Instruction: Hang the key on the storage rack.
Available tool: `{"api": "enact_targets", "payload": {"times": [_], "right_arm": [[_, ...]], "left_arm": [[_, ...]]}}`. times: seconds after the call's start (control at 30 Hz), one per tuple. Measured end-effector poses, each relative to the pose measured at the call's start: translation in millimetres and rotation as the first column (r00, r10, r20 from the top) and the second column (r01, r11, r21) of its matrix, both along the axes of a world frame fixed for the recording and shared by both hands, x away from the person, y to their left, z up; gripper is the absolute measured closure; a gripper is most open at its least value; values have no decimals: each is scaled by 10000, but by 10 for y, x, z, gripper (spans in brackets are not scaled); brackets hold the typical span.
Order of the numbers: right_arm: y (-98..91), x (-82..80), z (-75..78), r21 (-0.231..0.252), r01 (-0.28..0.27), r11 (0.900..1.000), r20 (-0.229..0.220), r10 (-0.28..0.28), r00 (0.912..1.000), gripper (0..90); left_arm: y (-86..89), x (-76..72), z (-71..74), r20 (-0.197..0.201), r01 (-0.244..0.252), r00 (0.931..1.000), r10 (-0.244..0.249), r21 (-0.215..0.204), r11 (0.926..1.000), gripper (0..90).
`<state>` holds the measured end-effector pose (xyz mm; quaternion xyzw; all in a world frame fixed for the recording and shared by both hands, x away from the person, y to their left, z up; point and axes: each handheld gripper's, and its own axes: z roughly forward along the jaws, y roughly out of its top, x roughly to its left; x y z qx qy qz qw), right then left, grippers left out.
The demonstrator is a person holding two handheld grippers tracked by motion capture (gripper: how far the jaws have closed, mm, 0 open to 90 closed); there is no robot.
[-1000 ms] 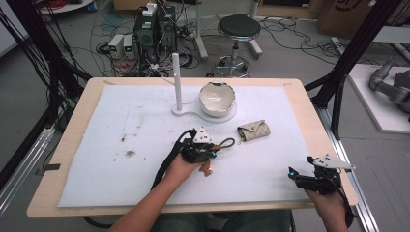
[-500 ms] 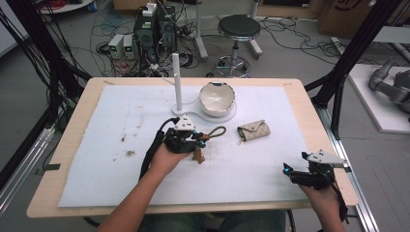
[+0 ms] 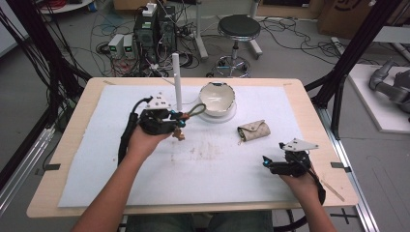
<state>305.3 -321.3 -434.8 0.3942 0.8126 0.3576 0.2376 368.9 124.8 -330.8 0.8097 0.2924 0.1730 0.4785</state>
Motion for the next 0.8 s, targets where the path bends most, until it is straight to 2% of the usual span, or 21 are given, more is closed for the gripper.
{"api": "enact_targets", "payload": {"times": [0.2, 0.27, 0.37, 0.53, 0.63, 0.8], "right_arm": [[205, 125, -9, -273, -573, 9980, -28, 572, 9984, 165], [222, 135, -15, -297, -584, 9979, -97, 581, 9983, 165], [226, 156, -29, -374, -636, 9973, -195, 629, 9978, 165], [184, 153, -36, -292, -478, 9984, -191, 473, 9987, 165], [165, 136, -39, -267, -405, 9988, -218, 399, 9990, 165], [115, 100, -38, -266, -322, 9991, -199, 317, 9993, 165]], "left_arm": [[191, 140, 262, 303, -426, 9986, 428, -56, 9991, 714], [237, 198, 351, 426, -526, 9977, 521, 107, 9986, 714], [298, 272, 456, 527, -678, 9963, 677, -4, 9977, 714], [353, 374, 585, 630, -901, 9940, 897, 48, 9959, 714], [375, 416, 599, 635, -1041, 9925, 1045, -97, 9945, 713], [421, 478, 554, 509, -1303, 9902, 1299, 36, 9915, 713]]}}
